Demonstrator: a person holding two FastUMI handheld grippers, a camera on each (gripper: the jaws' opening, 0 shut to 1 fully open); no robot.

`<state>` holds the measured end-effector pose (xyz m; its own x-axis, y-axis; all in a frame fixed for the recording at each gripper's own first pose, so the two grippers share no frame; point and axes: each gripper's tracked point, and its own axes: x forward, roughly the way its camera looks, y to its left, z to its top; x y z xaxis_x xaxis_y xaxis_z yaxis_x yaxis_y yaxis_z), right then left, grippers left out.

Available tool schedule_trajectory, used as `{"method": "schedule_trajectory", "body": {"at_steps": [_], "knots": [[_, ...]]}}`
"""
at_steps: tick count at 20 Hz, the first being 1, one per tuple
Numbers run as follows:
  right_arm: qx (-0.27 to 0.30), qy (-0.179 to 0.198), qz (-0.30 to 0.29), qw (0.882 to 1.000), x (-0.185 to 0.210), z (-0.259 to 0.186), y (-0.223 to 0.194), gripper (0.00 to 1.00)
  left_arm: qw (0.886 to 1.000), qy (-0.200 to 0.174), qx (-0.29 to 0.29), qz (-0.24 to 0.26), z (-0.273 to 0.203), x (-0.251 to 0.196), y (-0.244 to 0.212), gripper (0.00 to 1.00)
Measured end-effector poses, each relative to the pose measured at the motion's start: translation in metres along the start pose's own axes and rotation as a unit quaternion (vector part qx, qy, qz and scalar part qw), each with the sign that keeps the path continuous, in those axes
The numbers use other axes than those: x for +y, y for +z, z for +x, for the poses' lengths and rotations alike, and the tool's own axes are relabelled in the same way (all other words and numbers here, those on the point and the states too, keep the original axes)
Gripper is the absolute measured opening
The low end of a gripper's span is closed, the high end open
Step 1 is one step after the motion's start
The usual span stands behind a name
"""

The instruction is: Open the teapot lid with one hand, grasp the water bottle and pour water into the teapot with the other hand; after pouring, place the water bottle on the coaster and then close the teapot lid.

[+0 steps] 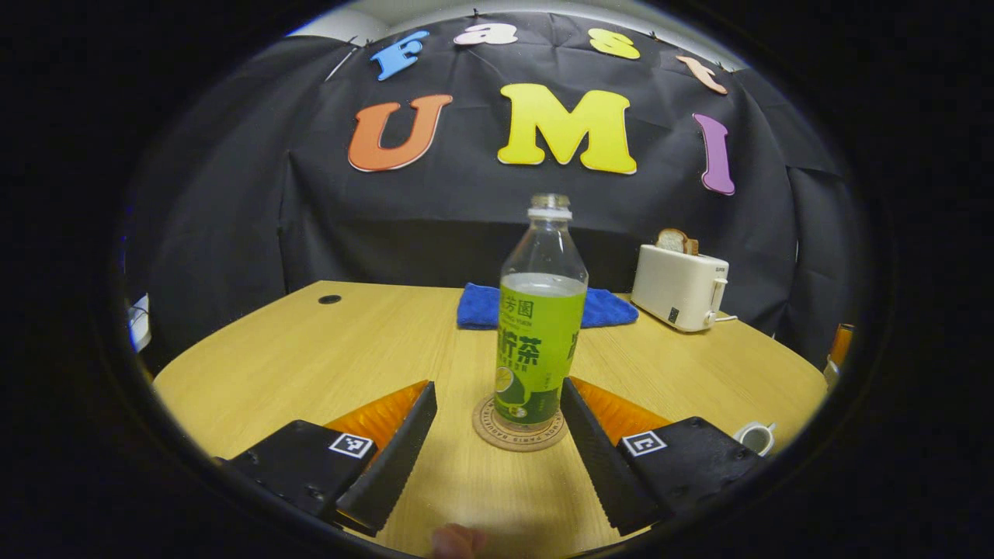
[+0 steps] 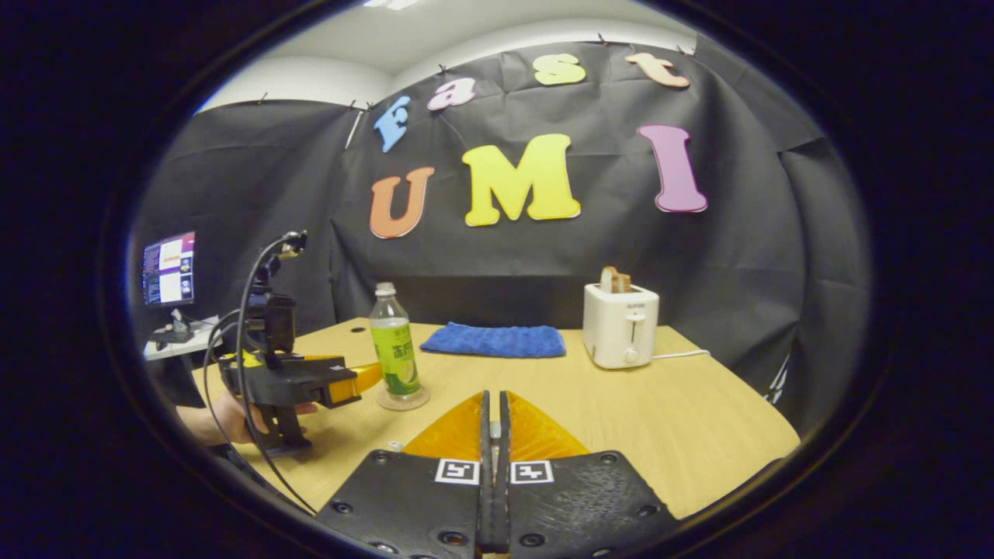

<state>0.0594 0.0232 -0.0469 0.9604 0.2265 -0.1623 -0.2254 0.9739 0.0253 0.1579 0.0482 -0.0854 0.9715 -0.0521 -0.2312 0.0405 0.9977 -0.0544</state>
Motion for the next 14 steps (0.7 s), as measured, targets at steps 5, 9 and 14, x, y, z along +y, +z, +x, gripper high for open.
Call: {"method": "schedule_trajectory", "body": {"at_steps": [5, 9, 14], "knots": [[0.017, 0.039, -0.003, 0.999, 0.031, 0.029, -0.020, 0.00, 0.998, 0.043, -0.045, 0.011, -0.058, 0.029, 0.024, 0.99], [0.032, 0.046, -0.008, 0.998, 0.041, 0.043, -0.039, 0.00, 0.997, 0.055, -0.048, -0.010, -0.093, 0.039, 0.025, 0.99], [0.036, 0.036, -0.014, 0.999, 0.039, 0.049, -0.051, 0.00, 0.996, 0.065, -0.058, -0.004, -0.102, 0.051, 0.029, 1.00]]}}
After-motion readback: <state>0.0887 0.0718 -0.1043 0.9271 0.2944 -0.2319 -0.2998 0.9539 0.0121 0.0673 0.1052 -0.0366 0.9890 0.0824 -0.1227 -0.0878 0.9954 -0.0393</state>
